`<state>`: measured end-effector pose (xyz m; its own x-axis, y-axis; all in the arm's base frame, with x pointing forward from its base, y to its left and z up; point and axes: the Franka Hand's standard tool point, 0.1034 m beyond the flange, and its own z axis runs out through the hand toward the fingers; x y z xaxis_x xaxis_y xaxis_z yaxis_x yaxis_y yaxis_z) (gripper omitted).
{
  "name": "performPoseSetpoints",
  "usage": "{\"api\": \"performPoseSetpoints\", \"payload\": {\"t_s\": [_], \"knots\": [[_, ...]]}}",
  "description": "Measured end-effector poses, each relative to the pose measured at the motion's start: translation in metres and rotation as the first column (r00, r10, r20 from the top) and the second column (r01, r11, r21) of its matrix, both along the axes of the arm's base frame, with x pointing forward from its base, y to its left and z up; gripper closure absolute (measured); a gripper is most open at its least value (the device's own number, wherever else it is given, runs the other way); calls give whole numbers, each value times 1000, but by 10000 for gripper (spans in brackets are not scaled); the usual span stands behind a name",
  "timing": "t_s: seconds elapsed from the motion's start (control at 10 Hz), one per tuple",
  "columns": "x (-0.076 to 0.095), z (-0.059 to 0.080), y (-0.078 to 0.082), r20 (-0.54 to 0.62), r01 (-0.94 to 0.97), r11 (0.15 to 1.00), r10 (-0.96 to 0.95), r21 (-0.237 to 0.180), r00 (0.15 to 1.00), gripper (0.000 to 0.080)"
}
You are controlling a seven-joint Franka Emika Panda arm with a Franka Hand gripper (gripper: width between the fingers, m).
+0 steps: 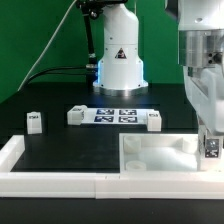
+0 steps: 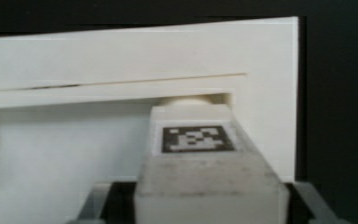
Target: Assemble one leg
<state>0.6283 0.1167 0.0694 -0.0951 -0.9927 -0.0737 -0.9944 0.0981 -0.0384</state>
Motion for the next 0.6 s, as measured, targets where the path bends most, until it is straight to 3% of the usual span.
{"api": "performPoseSetpoints", "payload": {"t_s": [0.1,0.2,0.3,0.4,0.5,0.6], "knots": [[0,0,1,-3,48,999,-48,6,999,507],[0,-1,1,-2,23,1000,-23,5,1000,413],[0,-1,1,1,-27,1000,27,3,1000,264],[-1,-1,1,2,-71,997,71,-1,997,264],[-1,-1,2,5,-162,987,162,-4,987,165],[0,-1,3,14,-294,956,294,-13,956,165]]}}
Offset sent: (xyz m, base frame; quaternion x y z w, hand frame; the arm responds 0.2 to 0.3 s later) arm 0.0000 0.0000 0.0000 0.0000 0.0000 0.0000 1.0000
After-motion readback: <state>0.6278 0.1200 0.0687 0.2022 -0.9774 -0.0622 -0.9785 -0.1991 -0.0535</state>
